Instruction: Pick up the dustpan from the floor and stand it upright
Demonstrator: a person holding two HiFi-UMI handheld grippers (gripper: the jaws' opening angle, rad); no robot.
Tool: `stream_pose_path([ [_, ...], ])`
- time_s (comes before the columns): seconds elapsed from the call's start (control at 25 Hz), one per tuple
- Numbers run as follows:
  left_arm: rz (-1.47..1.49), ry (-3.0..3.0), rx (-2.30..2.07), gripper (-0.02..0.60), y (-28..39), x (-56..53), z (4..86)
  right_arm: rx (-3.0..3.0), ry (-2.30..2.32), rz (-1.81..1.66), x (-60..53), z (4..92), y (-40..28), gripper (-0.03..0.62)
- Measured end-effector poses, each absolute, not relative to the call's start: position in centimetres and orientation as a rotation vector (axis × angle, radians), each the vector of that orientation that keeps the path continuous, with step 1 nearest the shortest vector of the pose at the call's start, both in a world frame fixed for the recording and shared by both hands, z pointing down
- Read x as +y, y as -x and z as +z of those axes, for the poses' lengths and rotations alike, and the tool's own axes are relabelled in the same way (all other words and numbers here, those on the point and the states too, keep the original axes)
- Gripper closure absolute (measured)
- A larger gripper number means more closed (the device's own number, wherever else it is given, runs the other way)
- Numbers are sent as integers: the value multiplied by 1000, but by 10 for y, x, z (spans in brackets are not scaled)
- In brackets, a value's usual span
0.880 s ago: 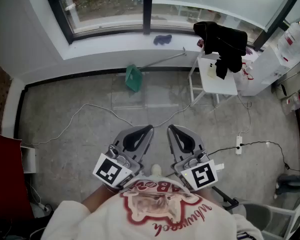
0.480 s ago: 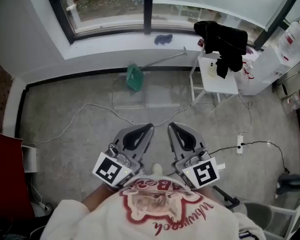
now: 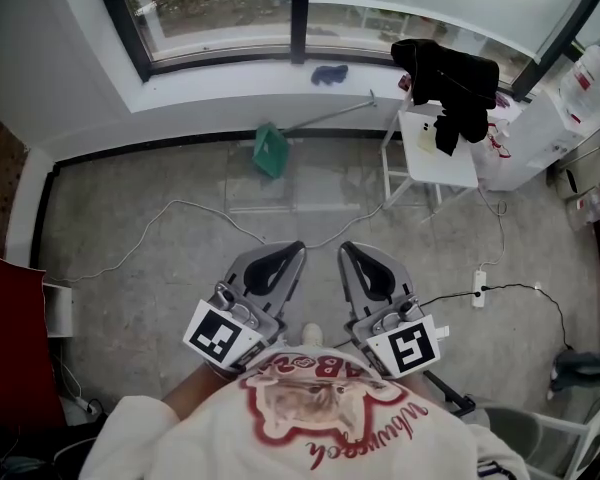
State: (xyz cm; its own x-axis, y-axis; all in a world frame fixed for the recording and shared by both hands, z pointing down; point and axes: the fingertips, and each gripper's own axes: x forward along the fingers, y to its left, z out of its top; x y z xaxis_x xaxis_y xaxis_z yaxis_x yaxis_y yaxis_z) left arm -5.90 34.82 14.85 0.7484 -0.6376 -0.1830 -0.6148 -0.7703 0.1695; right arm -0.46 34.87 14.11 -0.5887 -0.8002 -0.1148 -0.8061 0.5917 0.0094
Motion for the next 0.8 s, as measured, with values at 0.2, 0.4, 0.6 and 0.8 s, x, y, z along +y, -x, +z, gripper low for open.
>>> stream_pose_path([
  [0.2, -354, -2836, -1046, 560, 43, 342, 149, 2700, 1375, 74, 344, 143, -18, 568],
  [0.4, -344, -2849, -1088, 560, 26, 335, 152, 2691, 1372, 69, 338, 144, -43, 568],
  [0.6, -374, -2820, -1147, 560, 13, 331, 157, 2717, 1333, 51, 335, 153, -59, 568],
  [0.8, -353, -2807, -1175, 561, 9, 308, 162, 2713, 1322, 51, 310, 155, -71, 568],
])
